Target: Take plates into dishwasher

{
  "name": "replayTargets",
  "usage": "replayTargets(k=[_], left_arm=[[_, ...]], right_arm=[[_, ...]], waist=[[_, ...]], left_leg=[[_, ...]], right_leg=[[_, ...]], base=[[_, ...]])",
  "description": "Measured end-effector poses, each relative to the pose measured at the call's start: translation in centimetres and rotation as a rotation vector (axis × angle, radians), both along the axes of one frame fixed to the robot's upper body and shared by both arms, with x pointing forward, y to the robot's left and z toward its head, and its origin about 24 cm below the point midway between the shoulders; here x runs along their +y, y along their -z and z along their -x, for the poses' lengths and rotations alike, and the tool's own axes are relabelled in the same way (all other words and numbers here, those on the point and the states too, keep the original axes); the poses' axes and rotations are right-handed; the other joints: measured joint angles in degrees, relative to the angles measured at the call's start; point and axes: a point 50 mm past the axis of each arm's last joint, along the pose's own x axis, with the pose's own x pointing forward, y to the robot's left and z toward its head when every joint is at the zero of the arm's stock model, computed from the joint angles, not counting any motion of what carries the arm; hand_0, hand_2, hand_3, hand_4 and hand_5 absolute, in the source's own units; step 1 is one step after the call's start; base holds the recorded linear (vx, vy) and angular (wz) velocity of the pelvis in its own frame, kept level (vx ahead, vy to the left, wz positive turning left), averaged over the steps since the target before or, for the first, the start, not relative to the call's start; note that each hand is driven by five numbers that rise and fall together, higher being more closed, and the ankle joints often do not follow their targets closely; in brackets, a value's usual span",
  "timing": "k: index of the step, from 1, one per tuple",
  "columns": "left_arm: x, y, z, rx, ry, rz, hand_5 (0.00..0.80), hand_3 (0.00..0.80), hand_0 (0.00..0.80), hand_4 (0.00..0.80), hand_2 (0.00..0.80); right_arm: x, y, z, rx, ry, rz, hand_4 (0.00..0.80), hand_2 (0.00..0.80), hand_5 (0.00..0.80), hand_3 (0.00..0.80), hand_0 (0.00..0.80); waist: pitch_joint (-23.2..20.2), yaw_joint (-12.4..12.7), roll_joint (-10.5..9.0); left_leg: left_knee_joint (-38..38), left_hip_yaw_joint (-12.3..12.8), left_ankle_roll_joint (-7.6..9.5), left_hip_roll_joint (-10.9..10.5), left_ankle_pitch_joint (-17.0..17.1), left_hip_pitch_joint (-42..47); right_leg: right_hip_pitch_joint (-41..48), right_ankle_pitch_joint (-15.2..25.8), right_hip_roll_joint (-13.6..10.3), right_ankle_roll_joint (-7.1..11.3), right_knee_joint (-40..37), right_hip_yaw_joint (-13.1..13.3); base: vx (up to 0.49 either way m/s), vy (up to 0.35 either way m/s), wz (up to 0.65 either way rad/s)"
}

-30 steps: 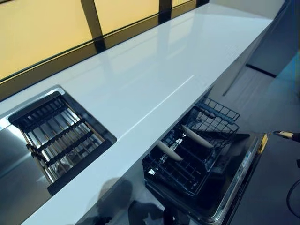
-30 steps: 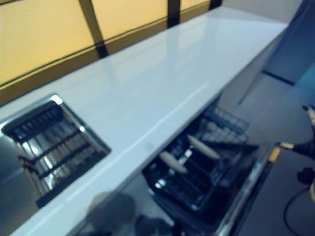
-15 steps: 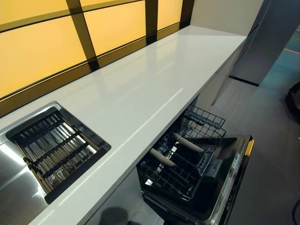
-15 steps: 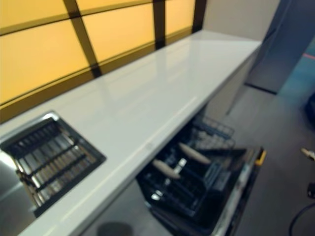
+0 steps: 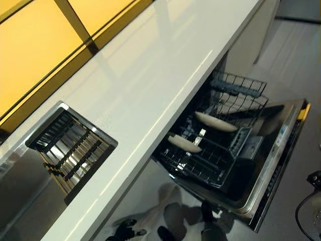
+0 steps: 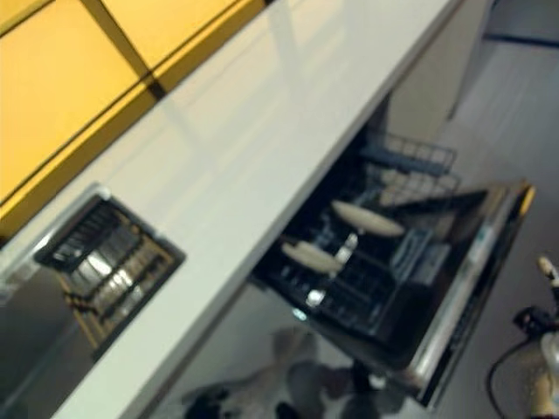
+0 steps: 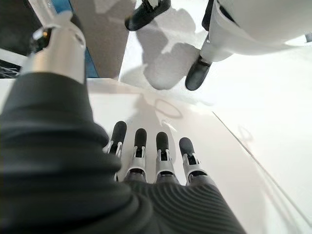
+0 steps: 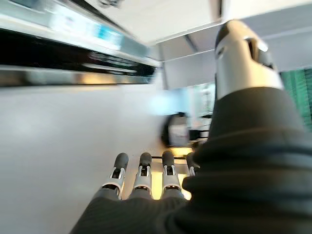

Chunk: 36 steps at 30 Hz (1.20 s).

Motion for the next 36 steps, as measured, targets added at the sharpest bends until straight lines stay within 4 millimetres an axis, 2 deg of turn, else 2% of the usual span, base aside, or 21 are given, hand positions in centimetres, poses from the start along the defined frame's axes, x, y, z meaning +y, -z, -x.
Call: replayTargets(k=[4, 5, 12, 14, 17, 23, 28, 30, 35, 36], left_arm=[[-0.2, -0.7, -1.4, -0.051, -0.014, 0.018, 0.0, 0.0, 0.0, 0.0, 0.0], [-0.3, -0.8, -1.6, -0.059, -0.007, 0.02, 0.0, 0.0, 0.0, 0.0, 0.0], [-0.6, -1.0, -1.9, -0.071, 0.03, 0.014, 0.0, 0.0, 0.0, 0.0, 0.0], [-0.7, -1.2, -2.2, -0.088, 0.036, 0.019, 0.0, 0.0, 0.0, 0.0, 0.0], [-0.6, -1.6, -2.6, -0.113, 0.032, 0.023, 0.0, 0.0, 0.0, 0.0, 0.0], [-0.8, -2.3, -3.7, -0.149, 0.036, 0.036, 0.0, 0.0, 0.0, 0.0, 0.0], [-0.8, -3.0, -4.5, -0.185, 0.024, 0.05, 0.0, 0.0, 0.0, 0.0, 0.0], [-0.4, -3.6, -5.3, -0.211, 0.023, 0.038, 0.0, 0.0, 0.0, 0.0, 0.0], [-0.2, -4.9, -7.2, -0.269, 0.002, 0.038, 0.0, 0.0, 0.0, 0.0, 0.0], [0.0, -5.4, -7.8, -0.289, 0.004, 0.031, 0.0, 0.0, 0.0, 0.0, 0.0]], right_arm=[[0.1, 0.9, -1.0, -0.007, -0.035, -0.051, 0.0, 0.0, 0.0, 0.0, 0.0], [0.0, 1.1, -1.0, -0.008, -0.039, -0.067, 0.0, 0.0, 0.0, 0.0, 0.0], [0.1, 2.5, -1.7, 0.004, -0.082, -0.121, 0.0, 0.0, 0.0, 0.0, 0.0], [0.1, 2.9, -1.8, 0.011, -0.084, -0.138, 0.0, 0.0, 0.0, 0.0, 0.0], [0.4, 2.9, -2.7, 0.008, -0.1, -0.154, 0.0, 0.0, 0.0, 0.0, 0.0], [0.9, 2.2, -3.7, -0.021, -0.119, -0.153, 0.0, 0.0, 0.0, 0.0, 0.0], [1.0, 0.4, -4.7, -0.094, -0.129, -0.122, 0.0, 0.0, 0.0, 0.0, 0.0], [1.1, -0.4, -5.1, -0.116, -0.137, -0.113, 0.0, 0.0, 0.0, 0.0, 0.0], [1.3, -2.2, -5.9, -0.165, -0.175, -0.072, 0.0, 0.0, 0.0, 0.0, 0.0], [1.6, -2.4, -6.1, -0.171, -0.193, -0.062, 0.0, 0.0, 0.0, 0.0, 0.0]], waist=[[2.57, 0.44, 0.85], [3.23, 0.49, 1.14], [3.53, 0.89, 1.22], [3.53, 2.28, 1.22], [3.53, 2.3, 1.22], [3.59, 3.62, 1.15], [4.1, 3.54, 0.45], [4.86, 3.62, -0.6], [5.63, 3.47, -1.67], [5.7, 3.48, -1.78]], left_leg=[[0.11, 0.18, -0.08, -0.08, 1.01, -1.95], [0.21, 0.17, 0.4, 0.02, 1.48, -2.04], [0.23, 0.04, 0.75, -0.31, 1.76, -2.65], [0.24, -0.1, 0.7, -0.54, 1.72, -2.97], [0.31, -0.14, 0.71, -0.74, 1.77, -4.38], [0.3, 0.44, 0.74, -0.86, 2.28, -5.52], [2.29, 0.44, 0.63, -2.16, 2.31, -7.04], [4.51, 0.18, 0.38, -2.32, 1.98, -7.89], [11.3, -0.22, -0.38, -1.2, -0.15, -11.11], [13.44, -0.43, -0.74, -0.42, -0.65, -12.36]], right_leg=[[-3.18, -0.81, -0.33, -0.27, 2.59, 0.14], [-3.38, -1.02, -0.27, -0.21, 2.87, 0.1], [-5.78, -3.1, -1.0, -0.04, 6.3, 0.02], [-7.53, -4.01, -1.53, -0.28, 8.44, -0.03], [-9.93, -4.73, -2.01, -0.5, 10.44, -0.02], [-12.73, -5.55, -2.47, -0.75, 13.27, 0.02], [-17.17, -9.33, -5.39, -1.32, 21.1, 0.31], [-18.84, -10.82, -6.41, -1.99, 24.59, 0.62], [-22.19, -13.84, -7.97, -3.65, 30.98, 1.08], [-23.14, -14.29, -7.91, -4.29, 32.24, 1.09]], base=[[-0.051, 0.012, -0.02], [-0.03, -0.008, 0.0], [-0.051, 0.001, 0.0], [-0.075, 0.018, -0.13], [-0.073, 0.01, -0.02], [-0.091, 0.018, -0.04], [-0.046, 0.03, 0.07], [0.025, 0.01, 0.07], [0.026, -0.031, 0.09], [-0.007, -0.042, 0.06]])
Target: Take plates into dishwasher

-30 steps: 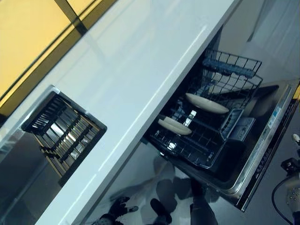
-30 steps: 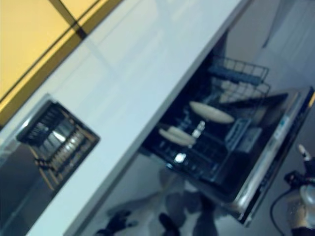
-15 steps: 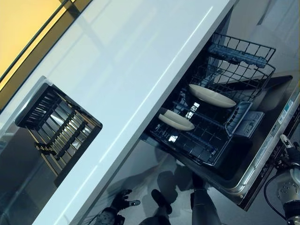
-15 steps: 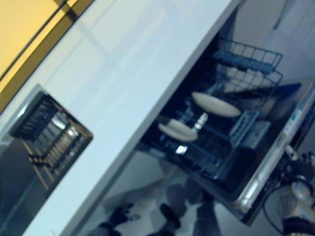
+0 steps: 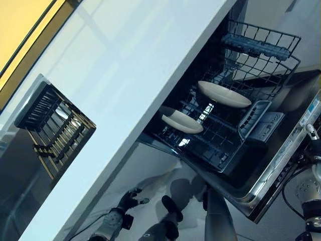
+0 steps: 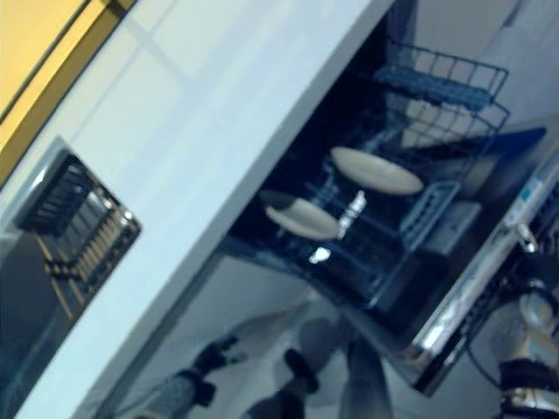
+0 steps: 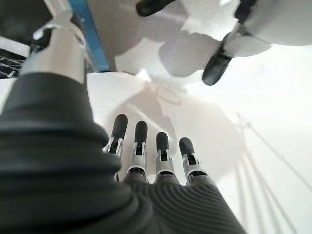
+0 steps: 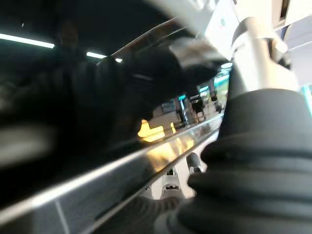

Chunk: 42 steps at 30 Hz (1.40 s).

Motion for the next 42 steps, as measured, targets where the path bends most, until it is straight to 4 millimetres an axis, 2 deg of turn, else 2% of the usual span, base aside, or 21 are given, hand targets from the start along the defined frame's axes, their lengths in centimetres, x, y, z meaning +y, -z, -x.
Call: replayTargets(k=[4, 7, 11, 16, 25, 28, 35, 42], left_arm=[[0.4, -1.8, -1.9, -0.071, -0.004, -0.017, 0.0, 0.0, 0.0, 0.0, 0.0], [0.9, -3.0, -3.0, -0.114, -0.005, -0.033, 0.0, 0.0, 0.0, 0.0, 0.0], [1.1, -3.7, -3.7, -0.135, -0.014, -0.033, 0.0, 0.0, 0.0, 0.0, 0.0], [1.3, -3.6, -3.7, -0.129, -0.029, -0.036, 0.0, 0.0, 0.0, 0.0, 0.0], [1.6, -3.2, -3.2, -0.112, -0.046, -0.033, 0.0, 0.0, 0.0, 0.0, 0.0], [1.7, -2.9, -2.9, -0.098, -0.049, -0.036, 0.0, 0.0, 0.0, 0.0, 0.0], [1.7, -2.7, -2.7, -0.087, -0.048, -0.043, 0.0, 0.0, 0.0, 0.0, 0.0], [2.1, -1.2, -1.2, -0.016, -0.066, -0.051, 0.0, 0.0, 0.0, 0.0, 0.0]], right_arm=[[1.3, -0.7, -0.8, -0.021, -0.068, 0.035, 0.0, 0.0, 0.0, 0.0, 0.0], [2.1, -0.9, -1.2, -0.028, -0.107, 0.051, 0.0, 0.0, 0.0, 0.0, 0.0], [1.8, -0.2, -0.9, 0.0, -0.092, 0.043, 0.0, 0.0, 0.0, 0.0, 0.0], [1.9, 1.8, -0.2, 0.049, -0.087, 0.016, 0.0, 0.0, 0.0, 0.0, 0.0], [3.1, 2.4, -0.2, 0.05, -0.138, 0.014, 0.0, 0.0, 0.0, 0.0, 0.0], [3.9, 3.2, -0.4, 0.093, -0.173, 0.017, 0.0, 0.0, 0.0, 0.0, 0.0], [4.4, 3.4, -0.7, 0.099, -0.182, 0.0, 0.0, 0.0, 0.0, 0.0, 0.0], [4.9, 3.3, -1.2, 0.161, -0.173, 0.042, 0.0, 0.0, 0.0, 0.0, 0.0]], waist=[[0.57, 0.12, -0.81], [0.82, 0.17, -1.18], [1.15, 0.07, -1.66], [1.26, 0.07, -1.82], [1.37, 0.0, -1.97], [1.5, 0.11, -2.15], [1.44, 0.19, -2.07], [1.36, 0.63, -1.95]], left_leg=[[5.39, -0.74, -1.07, 2.55, -1.46, -3.25], [8.18, -1.03, -1.59, 4.77, -1.94, -5.56], [9.56, -1.48, -1.82, 5.67, -2.1, -6.19], [10.33, -2.49, -2.45, 6.15, -2.54, -7.04], [10.67, -3.66, -2.99, 6.16, -2.85, -6.86], [10.7, -4.1, -3.28, 6.56, -3.01, -5.59], [11.57, -5.44, -3.58, 6.85, -3.13, -5.53], [11.69, -5.62, -3.7, 6.81, -3.09, -3.82]], right_leg=[[-2.37, -1.0, 1.11, -1.55, 2.89, -0.25], [-3.78, -1.24, 2.07, -1.95, 3.71, -1.17], [-4.21, -1.54, 2.52, -2.43, 4.51, -1.46], [-4.14, -1.57, 2.74, -2.48, 4.42, -2.08], [-3.66, -1.81, 2.85, -2.88, 4.98, -2.1], [-2.21, -2.1, 3.26, -3.35, 5.02, -2.16], [-1.1, -2.35, 3.23, -3.76, 5.13, -2.66], [0.93, -2.4, 2.94, -3.84, 5.06, -2.72]], base=[[-0.021, -0.071, -0.01], [-0.012, -0.07, -0.04], [0.015, -0.044, -0.01], [0.032, -0.028, -0.05], [0.046, -0.009, 0.01], [0.032, -0.009, -0.05], [0.041, 0.013, 0.02], [0.079, 0.045, -0.01]])
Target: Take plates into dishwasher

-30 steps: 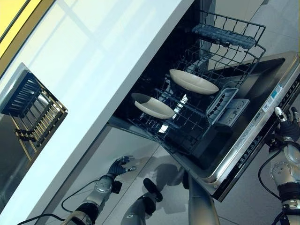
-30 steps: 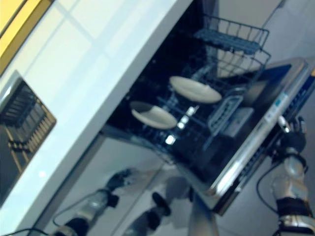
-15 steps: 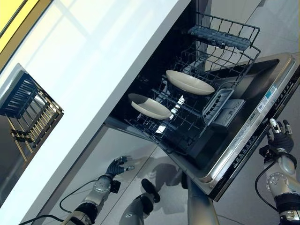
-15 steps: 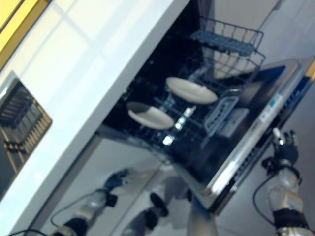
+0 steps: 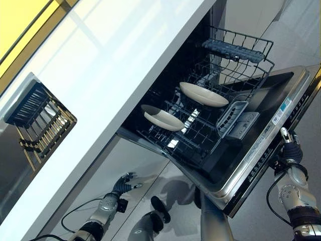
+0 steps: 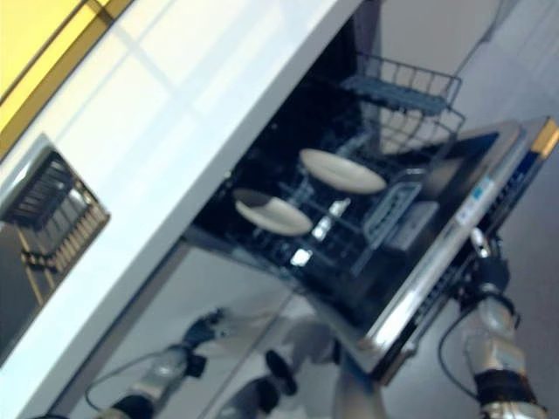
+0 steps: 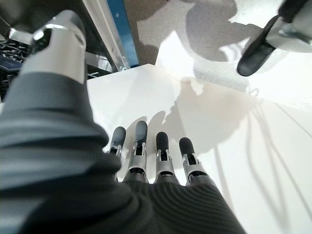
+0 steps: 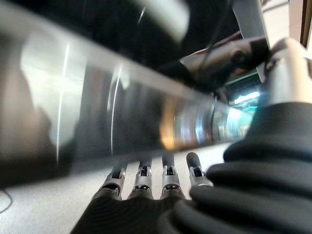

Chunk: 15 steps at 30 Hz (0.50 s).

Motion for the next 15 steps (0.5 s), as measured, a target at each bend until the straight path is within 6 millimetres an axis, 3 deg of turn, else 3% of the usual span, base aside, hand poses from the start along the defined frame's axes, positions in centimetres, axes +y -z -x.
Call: replayTargets(k=[7, 15], left_arm=[[0.2, 1.4, 1.7, 0.062, -0.016, 0.002, 0.0, 0.0, 0.0, 0.0, 0.0], [-0.5, 1.8, 2.1, 0.076, -0.02, 0.019, 0.0, 0.0, 0.0, 0.0, 0.0]], right_arm=[[0.1, 0.2, -0.2, 0.063, 0.017, 0.023, 0.0, 0.0, 0.0, 0.0, 0.0], [-0.1, 0.6, -0.1, 0.132, 0.039, 0.042, 0.0, 0.0, 0.0, 0.0, 0.0]], waist=[[-0.04, 1.07, 0.05], [-0.08, 1.34, 0.11]], left_leg=[[-0.43, -1.27, 0.0, -0.09, -0.01, 1.05], [-0.42, -1.46, 0.06, -0.14, -0.04, 2.35]], right_leg=[[1.67, 0.02, -0.45, 0.04, -0.84, -1.52], [4.26, -0.13, -1.88, 0.0, -0.91, -3.25]], base=[[0.069, 0.065, -0.06], [0.079, 0.076, 0.02]])
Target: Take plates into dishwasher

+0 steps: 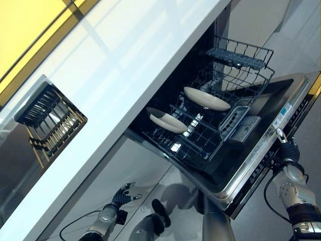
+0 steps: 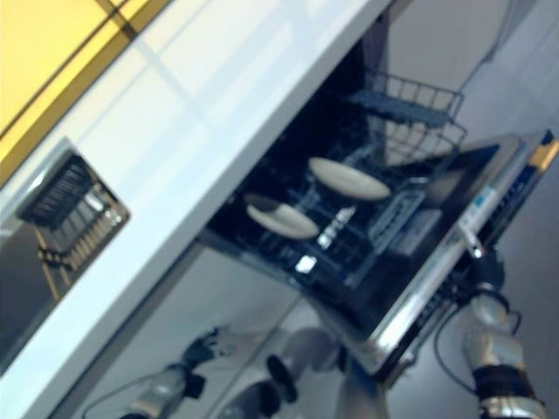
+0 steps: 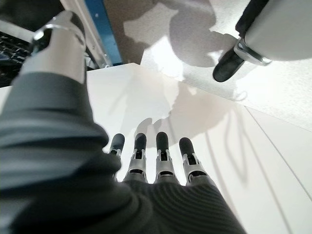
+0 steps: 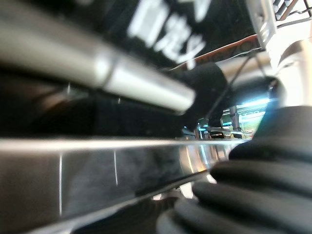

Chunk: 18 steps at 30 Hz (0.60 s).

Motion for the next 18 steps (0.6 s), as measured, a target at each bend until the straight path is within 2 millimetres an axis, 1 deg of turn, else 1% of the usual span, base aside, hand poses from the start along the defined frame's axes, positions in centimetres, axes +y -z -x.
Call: replayTargets(k=[1, 3, 5, 7, 8, 9, 10, 11, 12, 13, 14, 15, 16, 17, 18], left_arm=[[-0.1, 0.0, 0.0, 0.0, 0.0, 0.002, 0.0, 0.0, 0.0, 0.0, 0.0], [-0.4, 0.1, 0.1, 0.004, 0.001, 0.011, 0.0, 0.0, 0.0, 0.0, 0.0], [-0.5, 0.2, 0.2, 0.01, -0.001, 0.012, 0.0, 0.0, 0.0, 0.0, 0.0], [-0.4, 0.5, 0.4, 0.027, -0.005, 0.008, 0.0, 0.0, 0.0, 0.0, 0.0], [-0.3, 0.7, 0.6, 0.042, -0.009, 0.005, 0.0, 0.0, 0.0, 0.0, 0.0], [-0.3, 0.8, 0.7, 0.047, -0.012, 0.005, 0.0, 0.0, 0.0, 0.0, 0.0], [-0.2, 1.1, 1.2, 0.064, -0.021, 0.007, 0.0, 0.0, 0.0, 0.0, 0.0], [0.0, 1.2, 1.3, 0.069, -0.028, 0.006, 0.0, 0.0, 0.0, 0.0, 0.0], [0.0, 1.4, 1.6, 0.078, -0.046, 0.018, 0.0, 0.0, 0.0, 0.0, 0.0], [-0.1, 1.8, 2.2, 0.099, -0.056, 0.026, 0.0, 0.0, 0.0, 0.0, 0.0], [0.0, 2.0, 2.4, 0.112, -0.059, 0.025, 0.0, 0.0, 0.0, 0.0, 0.0], [0.1, 2.4, 3.0, 0.135, -0.066, 0.024, 0.0, 0.0, 0.0, 0.0, 0.0], [0.1, 2.8, 3.6, 0.156, -0.073, 0.026, 0.0, 0.0, 0.0, 0.0, 0.0], [0.1, 2.8, 3.5, 0.158, -0.075, 0.027, 0.0, 0.0, 0.0, 0.0, 0.0], [-0.2, 2.8, 3.5, 0.158, -0.072, 0.034, 0.0, 0.0, 0.0, 0.0, 0.0]], right_arm=[[0.0, 0.0, 0.0, -0.001, 0.0, 0.001, 0.0, 0.0, 0.0, 0.0, 0.0], [-0.1, 0.1, 0.0, 0.012, 0.008, 0.0, 0.0, 0.0, 0.0, 0.0, 0.0], [-0.1, 0.1, 0.1, 0.019, 0.009, 0.003, 0.0, 0.0, 0.0, 0.0, 0.0], [-0.2, 0.1, 0.1, 0.03, 0.008, 0.018, 0.0, 0.0, 0.0, 0.0, 0.0], [-0.2, 0.0, 0.1, 0.032, 0.008, 0.022, 0.0, 0.0, 0.0, 0.0, 0.0], [-0.2, 0.0, 0.1, 0.035, 0.008, 0.03, 0.0, 0.0, 0.0, 0.0, 0.0], [-0.3, 0.0, 0.1, 0.039, 0.008, 0.041, 0.0, 0.0, 0.0, 0.0, 0.0], [-0.3, 0.0, 0.1, 0.039, 0.009, 0.043, 0.0, 0.0, 0.0, 0.0, 0.0], [-0.3, -0.1, 0.2, 0.033, 0.009, 0.047, 0.0, 0.0, 0.0, 0.0, 0.0], [-0.2, -0.3, 0.1, 0.024, 0.005, 0.05, 0.0, 0.0, 0.0, 0.0, 0.0], [-0.1, -0.3, 0.0, 0.026, -0.003, 0.053, 0.0, 0.0, 0.0, 0.0, 0.0], [0.2, -0.2, -0.1, 0.032, -0.018, 0.058, 0.0, 0.0, 0.0, 0.0, 0.0], [0.2, -0.2, -0.1, 0.036, -0.019, 0.06, 0.0, 0.0, 0.0, 0.0, 0.0], [0.2, -0.1, 0.0, 0.037, -0.017, 0.058, 0.0, 0.0, 0.0, 0.0, 0.0], [0.2, -0.2, 0.0, 0.027, -0.015, 0.058, 0.0, 0.0, 0.0, 0.0, 0.0]], waist=[[-0.01, 0.12, 0.01], [-0.03, 0.96, 0.04], [-0.03, 1.14, 0.04], [-0.05, 1.15, 0.08], [-0.06, 1.18, 0.09], [-0.14, 1.19, 0.21], [-0.38, 1.31, 0.55], [-0.33, 1.41, 0.28], [-0.36, 1.21, 0.03], [-0.52, 1.26, 0.29], [-0.59, 1.29, 0.46], [-0.71, 1.43, 0.88], [-0.74, 1.9, 0.99], [-0.8, 2.08, 0.6], [-0.83, 2.37, 0.42]], left_leg=[[0.03, 0.01, 0.01, -0.02, -0.01, 0.03], [0.19, 0.02, 0.03, -0.01, -0.02, 0.79], [0.7, -0.08, 0.07, 0.05, -0.02, 0.86], [1.31, -0.09, 0.19, 0.06, -0.1, 1.13], [1.38, -0.11, 0.24, -0.12, -0.13, 1.56], [1.69, -0.11, 0.32, -0.13, -0.2, 1.62], [1.89, -0.39, 1.86, 0.11, -0.69, 1.63], [2.89, -0.55, 2.16, -0.04, -1.21, 1.53], [3.6, -0.69, 2.14, -0.52, -1.26, 1.58], [4.33, -0.65, 1.74, -0.48, -1.57, 1.56], [4.75, -0.75, 1.69, -0.26, -1.62, 1.56], [4.81, -1.19, 2.15, 0.22, -2.12, 1.65], [5.18, -1.66, 2.31, 0.56, -2.3, 1.5], [5.47, -1.68, 2.32, 0.43, -2.31, 1.41], [5.24, -1.61, 2.21, -0.23, -2.11, 1.51]], right_leg=[[0.08, 0.0, -0.21, 0.04, -0.01, -0.19], [1.37, -0.02, -1.18, 0.19, -0.21, -1.63], [2.32, -0.08, -1.49, 0.36, -0.21, -2.1], [3.46, -0.14, -2.38, 0.82, -0.21, -3.03], [4.17, -0.17, -2.76, 1.37, -0.24, -3.1], [4.5, -0.03, -2.99, 2.38, -0.28, -3.29], [5.03, -0.2, -3.31, 2.92, 0.73, -3.68], [5.11, -1.15, -3.74, 2.89, 2.07, -2.73], [5.3, -2.27, -4.92, 2.68, 2.92, -3.06], [5.74, -2.04, -5.32, 3.18, 2.35, -3.85], [5.98, -1.86, -5.33, 3.49, 2.17, -4.26], [6.59, -1.6, -5.35, 4.19, 1.96, -5.34], [6.92, -2.49, -5.2, 6.75, 3.57, -4.53], [7.18, -2.77, -5.43, 4.92, 4.01, -3.57], [7.14, -3.39, -6.22, 4.25, 3.96, -4.0]], base=[[0.119, 0.089, -0.1], [0.115, 0.089, -0.1], [0.133, 0.09, -0.01], [0.143, 0.088, 0.05], [0.099, 0.053, 0.07], [0.176, 0.091, 0.09], [0.116, 0.058, 0.12], [0.173, 0.088, 0.24], [0.13, 0.07, 0.23], [0.06, 0.081, 0.16], [0.12, 0.065, 0.0], [0.113, 0.06, -0.01], [0.106, 0.055, 0.1], [0.032, 0.064, 0.25], [0.031, 0.065, 0.25]])
